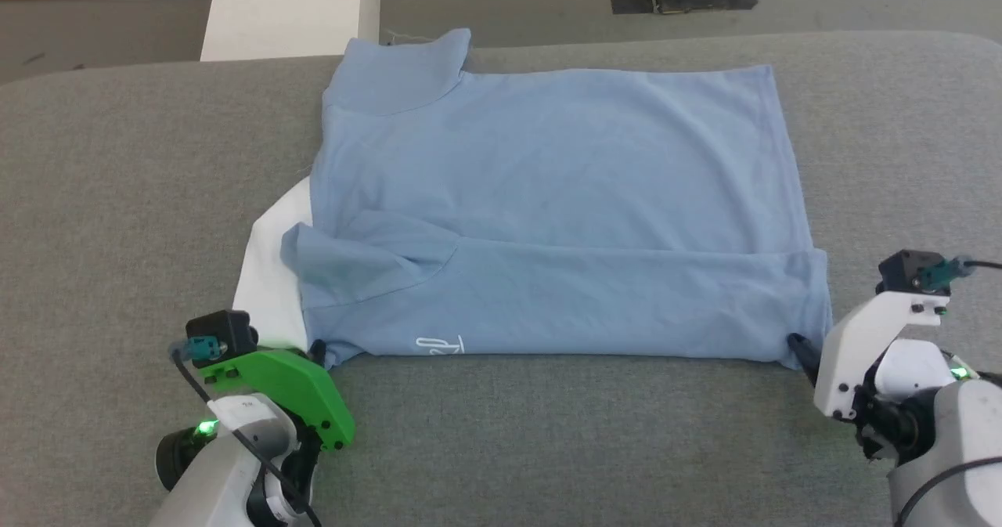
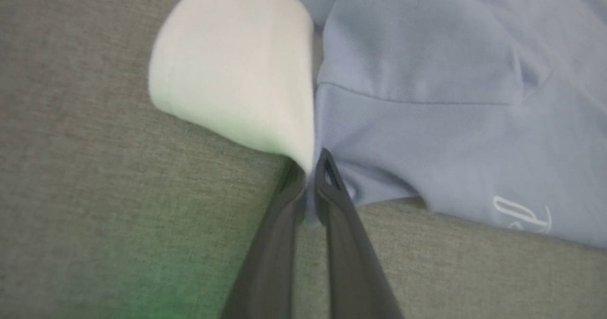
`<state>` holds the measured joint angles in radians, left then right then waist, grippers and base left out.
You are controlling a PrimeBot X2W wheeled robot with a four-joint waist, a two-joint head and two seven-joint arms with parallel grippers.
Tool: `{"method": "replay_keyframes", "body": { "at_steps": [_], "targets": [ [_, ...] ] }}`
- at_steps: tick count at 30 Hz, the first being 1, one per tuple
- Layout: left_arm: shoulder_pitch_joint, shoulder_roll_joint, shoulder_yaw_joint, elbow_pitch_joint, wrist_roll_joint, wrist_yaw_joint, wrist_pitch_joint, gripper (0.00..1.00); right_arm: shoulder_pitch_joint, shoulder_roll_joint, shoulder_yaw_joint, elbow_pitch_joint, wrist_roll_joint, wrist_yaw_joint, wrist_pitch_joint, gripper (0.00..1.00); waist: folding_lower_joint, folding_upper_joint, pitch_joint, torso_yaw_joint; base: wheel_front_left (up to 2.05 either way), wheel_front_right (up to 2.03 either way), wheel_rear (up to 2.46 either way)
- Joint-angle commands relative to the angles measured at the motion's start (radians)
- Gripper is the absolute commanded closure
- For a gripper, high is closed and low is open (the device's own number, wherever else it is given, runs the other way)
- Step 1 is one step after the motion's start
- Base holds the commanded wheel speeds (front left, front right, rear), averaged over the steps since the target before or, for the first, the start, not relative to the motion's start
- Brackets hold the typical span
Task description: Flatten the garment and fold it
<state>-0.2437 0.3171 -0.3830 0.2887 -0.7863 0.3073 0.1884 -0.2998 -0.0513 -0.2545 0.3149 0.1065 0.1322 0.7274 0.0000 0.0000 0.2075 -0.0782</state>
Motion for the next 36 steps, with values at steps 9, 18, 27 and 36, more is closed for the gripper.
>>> {"method": "replay_keyframes", "body": {
  "at_steps": [9,18,27,36],
  "targets": [
    [-0.014,-0.005,-0.005,0.023,0.019,-0.022,-0.062,1.0,-0.016,0.001,-0.009,-0.035,0.035,-0.002,0.1,1.0,0.0,0.0,0.009,0.026,0.0,0.0,0.0],
    [0.095,0.048,0.007,-0.078,0.063,0.02,-0.14,1.0,0.112,0.001,-0.004,-0.169,0.115,-0.002,-0.191,1.0,0.0,0.0,-0.076,0.02,0.0,0.0,0.0],
    [0.307,0.152,-0.014,-0.321,0.078,0.142,0.0,1.0,0.302,0.001,-0.013,-0.3,0.077,-0.002,-0.066,1.0,0.0,0.0,-0.105,0.022,0.0,0.0,0.0],
    [0.409,0.158,-0.07,-0.407,0.055,0.178,0.096,1.0,0.386,0.001,-0.049,-0.327,0.056,-0.002,0.047,1.0,0.0,0.0,-0.083,0.043,0.0,0.0,0.0]
  ]
}}
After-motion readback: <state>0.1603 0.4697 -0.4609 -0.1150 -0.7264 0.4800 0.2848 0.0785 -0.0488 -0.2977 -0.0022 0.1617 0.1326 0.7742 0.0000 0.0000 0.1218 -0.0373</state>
